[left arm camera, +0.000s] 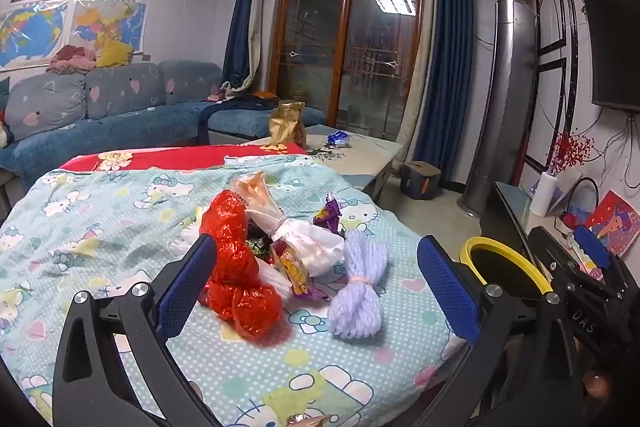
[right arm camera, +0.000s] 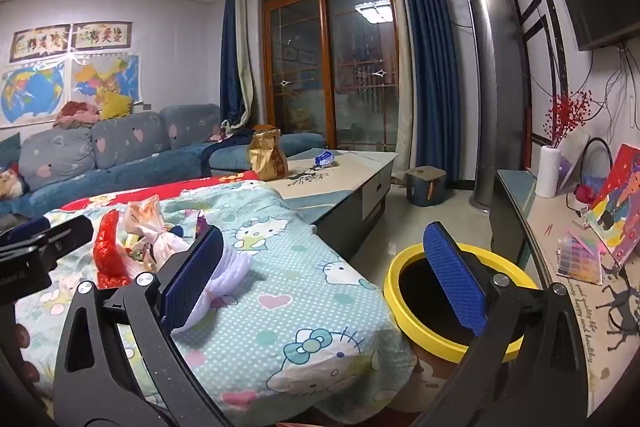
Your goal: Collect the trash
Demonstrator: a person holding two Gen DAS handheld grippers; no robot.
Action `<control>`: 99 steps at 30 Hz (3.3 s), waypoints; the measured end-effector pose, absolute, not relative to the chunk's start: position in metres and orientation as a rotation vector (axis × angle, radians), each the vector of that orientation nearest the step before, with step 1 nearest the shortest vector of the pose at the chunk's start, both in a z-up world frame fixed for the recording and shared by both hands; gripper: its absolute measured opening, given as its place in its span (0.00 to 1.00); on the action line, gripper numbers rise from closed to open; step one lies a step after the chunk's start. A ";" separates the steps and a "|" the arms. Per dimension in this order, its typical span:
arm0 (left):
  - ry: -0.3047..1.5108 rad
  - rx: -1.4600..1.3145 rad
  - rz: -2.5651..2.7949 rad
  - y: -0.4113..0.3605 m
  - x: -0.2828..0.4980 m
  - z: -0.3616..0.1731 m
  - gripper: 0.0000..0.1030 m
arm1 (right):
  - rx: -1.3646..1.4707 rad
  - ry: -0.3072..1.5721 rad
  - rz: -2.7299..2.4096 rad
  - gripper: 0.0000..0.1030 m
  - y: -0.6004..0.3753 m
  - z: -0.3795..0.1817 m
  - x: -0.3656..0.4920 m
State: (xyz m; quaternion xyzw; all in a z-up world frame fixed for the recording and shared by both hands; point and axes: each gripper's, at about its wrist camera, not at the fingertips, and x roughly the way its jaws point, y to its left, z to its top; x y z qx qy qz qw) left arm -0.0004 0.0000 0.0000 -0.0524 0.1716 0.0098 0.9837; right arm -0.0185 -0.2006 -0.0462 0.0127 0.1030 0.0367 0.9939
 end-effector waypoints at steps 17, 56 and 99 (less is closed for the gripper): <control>0.357 -0.124 0.006 -0.004 -0.005 0.002 0.94 | 0.021 0.210 0.069 0.90 -0.197 -0.046 -0.020; 0.350 -0.135 0.014 0.001 -0.009 0.007 0.94 | 0.015 0.211 0.076 0.90 -0.194 -0.046 -0.020; 0.533 -0.249 0.093 0.095 0.056 -0.029 0.94 | 0.037 0.664 0.343 0.84 -0.095 -0.106 0.083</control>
